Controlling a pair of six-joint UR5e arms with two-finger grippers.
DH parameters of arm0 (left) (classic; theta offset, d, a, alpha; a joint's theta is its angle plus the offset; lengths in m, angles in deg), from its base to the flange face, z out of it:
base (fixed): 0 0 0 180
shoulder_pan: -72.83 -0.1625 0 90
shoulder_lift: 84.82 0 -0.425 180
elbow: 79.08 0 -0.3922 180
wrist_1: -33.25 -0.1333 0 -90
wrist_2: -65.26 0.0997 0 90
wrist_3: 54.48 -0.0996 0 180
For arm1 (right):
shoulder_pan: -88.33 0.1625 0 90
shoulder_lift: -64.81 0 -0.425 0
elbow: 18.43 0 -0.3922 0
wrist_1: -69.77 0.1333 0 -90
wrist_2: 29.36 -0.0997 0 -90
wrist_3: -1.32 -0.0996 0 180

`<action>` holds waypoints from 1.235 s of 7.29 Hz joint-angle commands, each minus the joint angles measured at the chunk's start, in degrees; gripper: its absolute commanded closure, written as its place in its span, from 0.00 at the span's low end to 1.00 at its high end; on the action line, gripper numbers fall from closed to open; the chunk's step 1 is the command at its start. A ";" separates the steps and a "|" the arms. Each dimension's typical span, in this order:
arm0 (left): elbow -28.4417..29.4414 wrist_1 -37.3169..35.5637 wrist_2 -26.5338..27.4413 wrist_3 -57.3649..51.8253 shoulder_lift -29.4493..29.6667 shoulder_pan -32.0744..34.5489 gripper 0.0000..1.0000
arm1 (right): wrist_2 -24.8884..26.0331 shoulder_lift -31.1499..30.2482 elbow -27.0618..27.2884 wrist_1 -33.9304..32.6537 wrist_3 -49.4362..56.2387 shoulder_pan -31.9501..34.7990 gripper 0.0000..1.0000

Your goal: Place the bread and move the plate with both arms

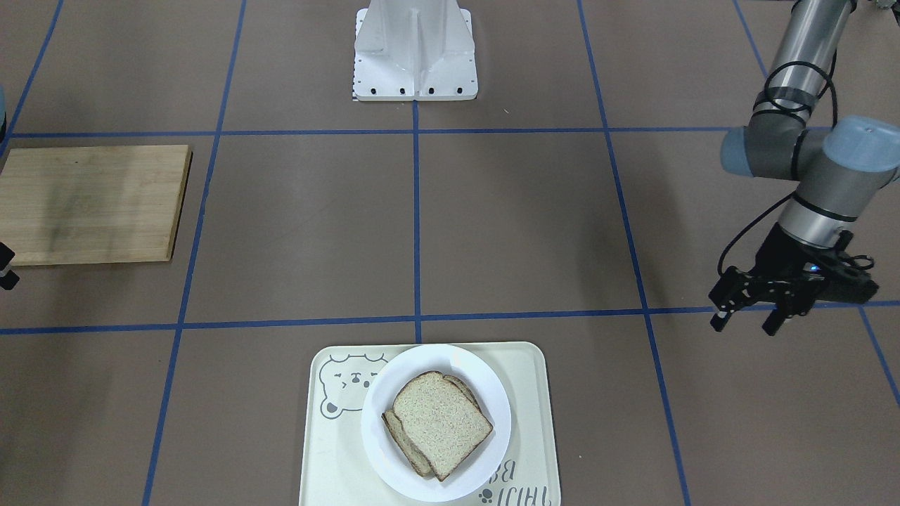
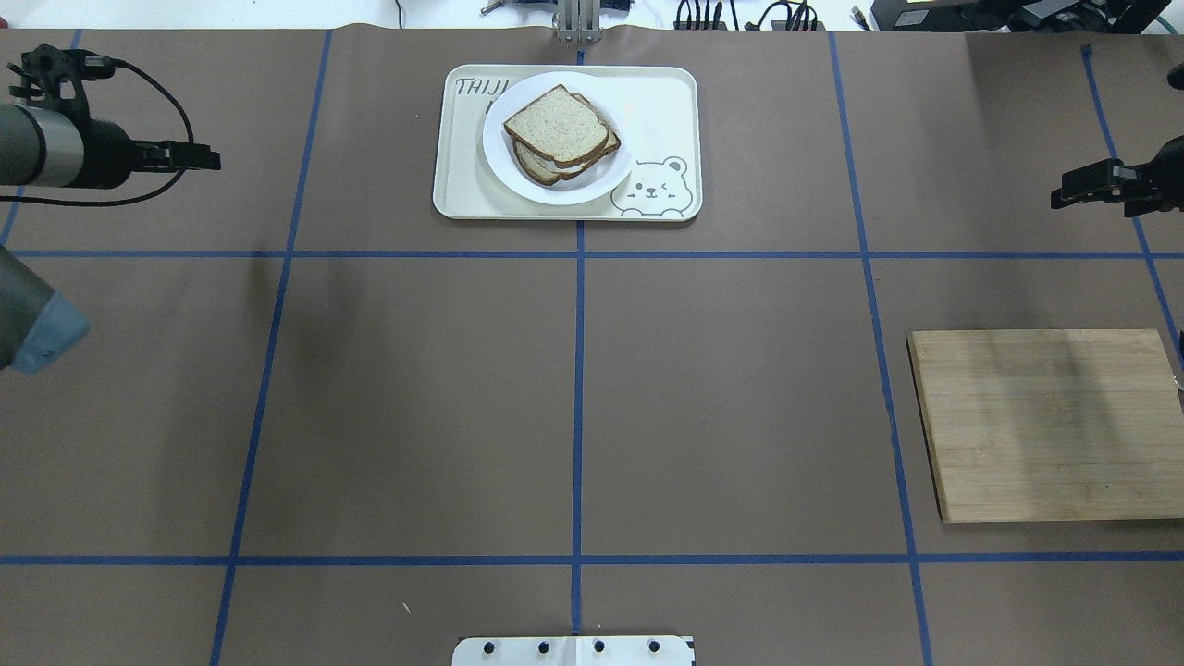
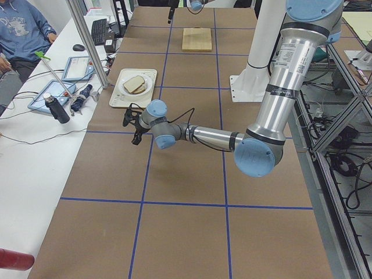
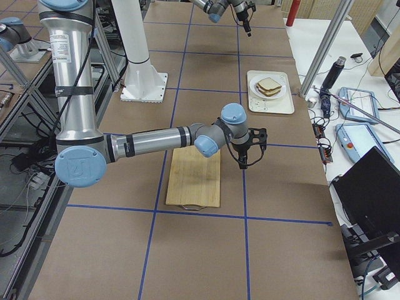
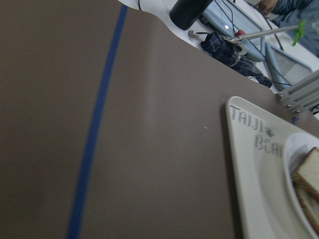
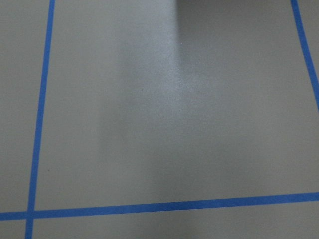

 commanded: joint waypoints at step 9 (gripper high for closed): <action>-11.42 -52.58 -26.05 -48.05 -7.04 18.21 0.02 | -7.67 2.93 -0.98 -29.55 23.37 9.24 0.00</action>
